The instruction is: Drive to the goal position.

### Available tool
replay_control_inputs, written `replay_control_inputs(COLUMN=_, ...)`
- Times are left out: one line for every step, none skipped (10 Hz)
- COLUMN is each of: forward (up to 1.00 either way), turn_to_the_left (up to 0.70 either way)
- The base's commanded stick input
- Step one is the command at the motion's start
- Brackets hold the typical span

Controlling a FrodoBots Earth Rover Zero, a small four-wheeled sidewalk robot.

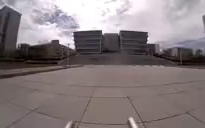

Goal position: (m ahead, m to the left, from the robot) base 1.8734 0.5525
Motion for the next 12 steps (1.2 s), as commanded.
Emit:
replay_control_inputs(forward=1.00, turn_to_the_left=0.01)
replay_control_inputs(forward=1.00, turn_to_the_left=-0.01)
replay_control_inputs(forward=1.00, turn_to_the_left=-0.02)
replay_control_inputs(forward=1.00, turn_to_the_left=-0.02)
replay_control_inputs(forward=1.00, turn_to_the_left=0.00)
replay_control_inputs(forward=1.00, turn_to_the_left=0.01)
replay_control_inputs(forward=1.00, turn_to_the_left=0.01)
replay_control_inputs(forward=1.00, turn_to_the_left=0.01)
replay_control_inputs(forward=1.00, turn_to_the_left=0.01)
replay_control_inputs(forward=1.00, turn_to_the_left=0.01)
replay_control_inputs(forward=1.00, turn_to_the_left=0.01)
replay_control_inputs(forward=1.00, turn_to_the_left=0.01)
